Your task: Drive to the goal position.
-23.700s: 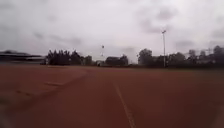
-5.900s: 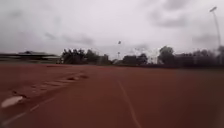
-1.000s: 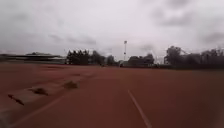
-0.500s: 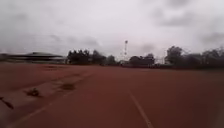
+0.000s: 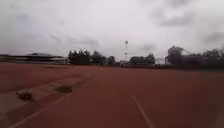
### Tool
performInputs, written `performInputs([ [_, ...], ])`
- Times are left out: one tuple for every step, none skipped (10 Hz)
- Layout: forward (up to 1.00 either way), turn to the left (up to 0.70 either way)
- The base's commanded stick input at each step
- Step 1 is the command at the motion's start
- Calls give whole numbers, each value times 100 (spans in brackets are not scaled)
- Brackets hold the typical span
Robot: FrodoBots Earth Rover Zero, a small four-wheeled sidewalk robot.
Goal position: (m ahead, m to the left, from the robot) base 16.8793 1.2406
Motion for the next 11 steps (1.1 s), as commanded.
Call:
performInputs([
  [50, 0],
  [50, 0],
  [50, 0],
  [50, 0],
  [50, 0],
  [50, 0],
  [50, 0],
  [50, 0],
  [50, 0],
  [50, 0],
  [50, 0],
])
